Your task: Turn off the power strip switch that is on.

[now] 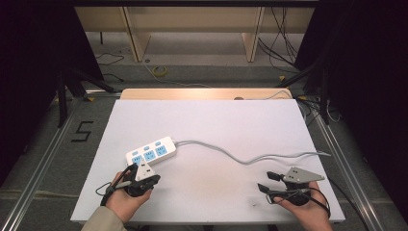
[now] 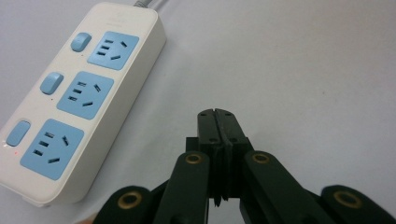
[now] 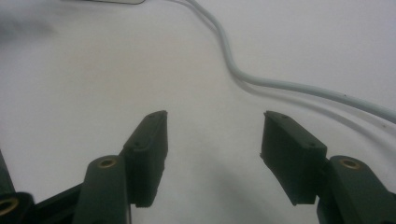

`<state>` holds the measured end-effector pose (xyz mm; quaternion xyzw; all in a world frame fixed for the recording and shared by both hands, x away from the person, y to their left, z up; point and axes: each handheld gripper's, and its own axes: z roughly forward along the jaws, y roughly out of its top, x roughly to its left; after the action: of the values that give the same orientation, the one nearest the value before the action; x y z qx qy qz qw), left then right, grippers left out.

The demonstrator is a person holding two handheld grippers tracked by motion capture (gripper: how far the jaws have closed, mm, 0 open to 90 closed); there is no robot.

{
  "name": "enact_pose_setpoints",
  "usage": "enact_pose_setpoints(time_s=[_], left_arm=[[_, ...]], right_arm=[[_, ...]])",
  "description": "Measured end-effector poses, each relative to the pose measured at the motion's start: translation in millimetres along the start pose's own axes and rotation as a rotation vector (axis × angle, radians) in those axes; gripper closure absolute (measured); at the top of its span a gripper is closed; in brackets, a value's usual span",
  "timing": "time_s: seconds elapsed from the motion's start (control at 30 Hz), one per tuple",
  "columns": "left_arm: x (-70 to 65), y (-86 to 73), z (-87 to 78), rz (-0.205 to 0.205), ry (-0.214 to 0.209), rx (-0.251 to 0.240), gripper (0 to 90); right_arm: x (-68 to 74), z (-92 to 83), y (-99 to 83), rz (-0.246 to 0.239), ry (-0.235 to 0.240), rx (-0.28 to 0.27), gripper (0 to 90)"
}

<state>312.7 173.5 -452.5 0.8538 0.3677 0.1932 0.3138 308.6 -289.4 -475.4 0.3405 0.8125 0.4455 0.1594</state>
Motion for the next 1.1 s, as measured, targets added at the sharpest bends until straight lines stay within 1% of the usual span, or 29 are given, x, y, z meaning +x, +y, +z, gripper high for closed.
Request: enact_pose_setpoints(time_s=[0.33, 0.5, 0.6, 0.67, 1.1], left_arm=[[4.9, 2.6, -1.8, -0.027, 0.017, -0.006, 89.8], [9.0, 2.3, -1.9, -0.027, 0.030, 0.002, 89.7], [11.2, 2.0, -2.5, -0.037, 0.034, 0.008, 89.7], [12.2, 1.7, -3.2, -0.045, 0.039, 0.004, 89.7], [19.3, 2.4, -7.7, -0.065, 0.049, 0.005, 89.7]], right_arm=[[-0.1, -0.2, 0.0, 0.000, -0.001, -0.001, 41.8], [0.0, -0.1, 0.1, -0.001, 0.000, 0.000, 41.8], [0.1, -0.3, 0.2, 0.000, 0.000, -0.001, 41.8], [0.0, -0.2, 0.1, 0.000, 0.000, -0.001, 41.8], [0.7, 0.4, 0.3, -0.001, 0.001, 0.000, 41.8]])
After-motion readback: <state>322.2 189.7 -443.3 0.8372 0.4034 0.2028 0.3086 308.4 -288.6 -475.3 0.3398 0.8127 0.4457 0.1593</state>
